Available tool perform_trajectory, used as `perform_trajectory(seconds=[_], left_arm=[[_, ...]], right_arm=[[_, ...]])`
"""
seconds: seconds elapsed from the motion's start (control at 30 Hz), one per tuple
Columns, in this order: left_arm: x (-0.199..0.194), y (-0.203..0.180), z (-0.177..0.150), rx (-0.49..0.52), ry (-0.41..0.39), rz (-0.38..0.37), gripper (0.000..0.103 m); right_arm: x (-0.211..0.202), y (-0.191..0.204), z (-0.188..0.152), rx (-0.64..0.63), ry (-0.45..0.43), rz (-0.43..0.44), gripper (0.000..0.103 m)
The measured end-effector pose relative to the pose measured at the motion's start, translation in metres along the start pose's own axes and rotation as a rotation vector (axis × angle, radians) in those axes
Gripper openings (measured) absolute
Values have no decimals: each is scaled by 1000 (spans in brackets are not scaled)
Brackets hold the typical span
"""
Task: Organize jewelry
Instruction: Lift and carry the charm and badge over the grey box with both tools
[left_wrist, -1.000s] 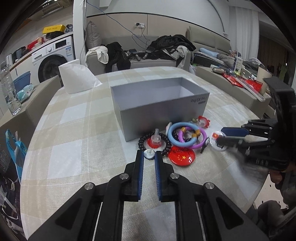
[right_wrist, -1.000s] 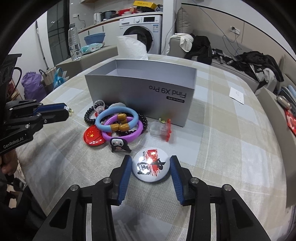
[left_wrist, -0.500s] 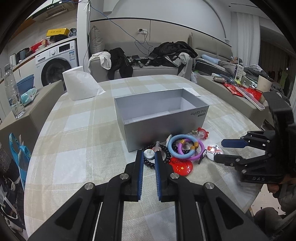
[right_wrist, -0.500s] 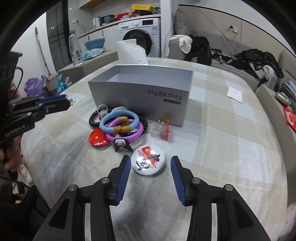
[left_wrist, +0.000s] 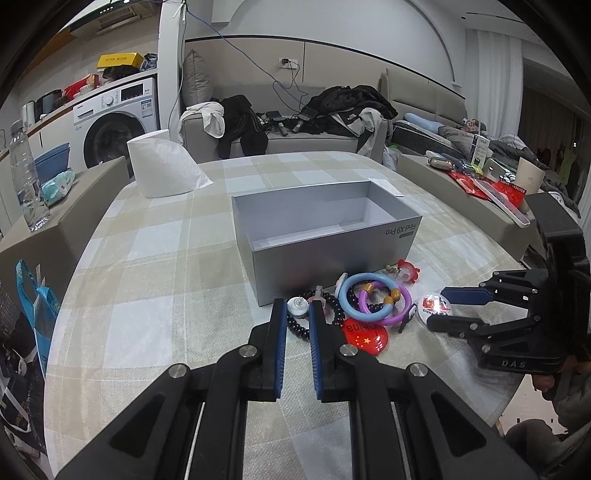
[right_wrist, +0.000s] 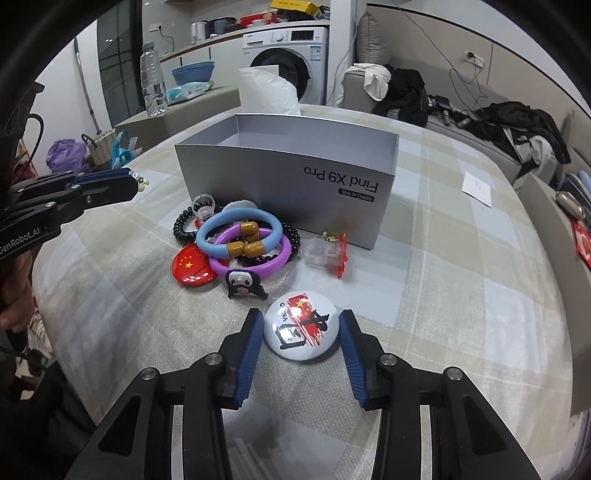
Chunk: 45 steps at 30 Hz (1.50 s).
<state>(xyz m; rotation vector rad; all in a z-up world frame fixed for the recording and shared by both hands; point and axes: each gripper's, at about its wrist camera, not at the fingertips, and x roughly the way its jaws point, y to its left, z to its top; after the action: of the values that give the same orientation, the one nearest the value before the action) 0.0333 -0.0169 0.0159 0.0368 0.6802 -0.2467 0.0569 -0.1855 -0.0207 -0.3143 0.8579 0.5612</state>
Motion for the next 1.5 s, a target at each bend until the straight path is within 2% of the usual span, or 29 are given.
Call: perform_trajectory(seconds=[0.07, 0.1, 0.13, 0.2, 0.27, 0.3, 0.37, 0.47, 0.5, 0.6, 0.97, 1.03, 1.1, 1.13, 1.33, 1.5], left_arm=[[-1, -1, 2, 2, -9, -6, 8], [-1, -1, 3, 2, -12, -8, 8], [0, -1, 3, 2, -13, -9, 8], [1, -2, 4, 4, -12, -14, 8], [1, -2, 3, 5, -13, -15, 8], [1, -2, 3, 5, -13, -15, 8], [1, -2, 3, 6, -11, -12, 8], [1, -1, 3, 3, -11, -12, 8], [1, -2, 2, 4, -12, -11, 8], [1, -2, 1, 1, -10, -10, 8], [0, 1, 3, -5, -19, -18, 8], [0, 0, 3, -5, -18, -20, 8], [1, 0, 3, -3, -15, -23, 8], [1, -1, 3, -3, -16, -23, 8], [0, -1, 4, -2, -15, -25, 8], [0, -1, 4, -2, -16, -28, 8]], right_arm=[[-9, -6, -1, 28, -31, -4, 18], [-13, -10, 0, 41, -34, 2, 13], [-14, -12, 0, 47, -30, 2, 13], [-11, -14, -3, 44, -14, -11, 16], [-13, -16, -5, 69, -15, 20, 17], [-13, -16, -5, 75, -12, 27, 26], [-12, -17, -4, 79, -12, 29, 36], [-9, -12, -3, 57, 2, 38, 38], [-7, -9, -2, 43, 6, 34, 41], [-3, 4, 1, -25, 13, -23, 41], [-6, 2, -3, -13, 8, -5, 40], [-8, 1, -3, -9, 0, -8, 37], [-12, -1, -2, 4, -14, -12, 25], [-13, -3, -1, 11, -12, -8, 25], [-11, -7, -1, 28, -3, 38, 27], [-8, 3, -4, -31, 17, 29, 41]])
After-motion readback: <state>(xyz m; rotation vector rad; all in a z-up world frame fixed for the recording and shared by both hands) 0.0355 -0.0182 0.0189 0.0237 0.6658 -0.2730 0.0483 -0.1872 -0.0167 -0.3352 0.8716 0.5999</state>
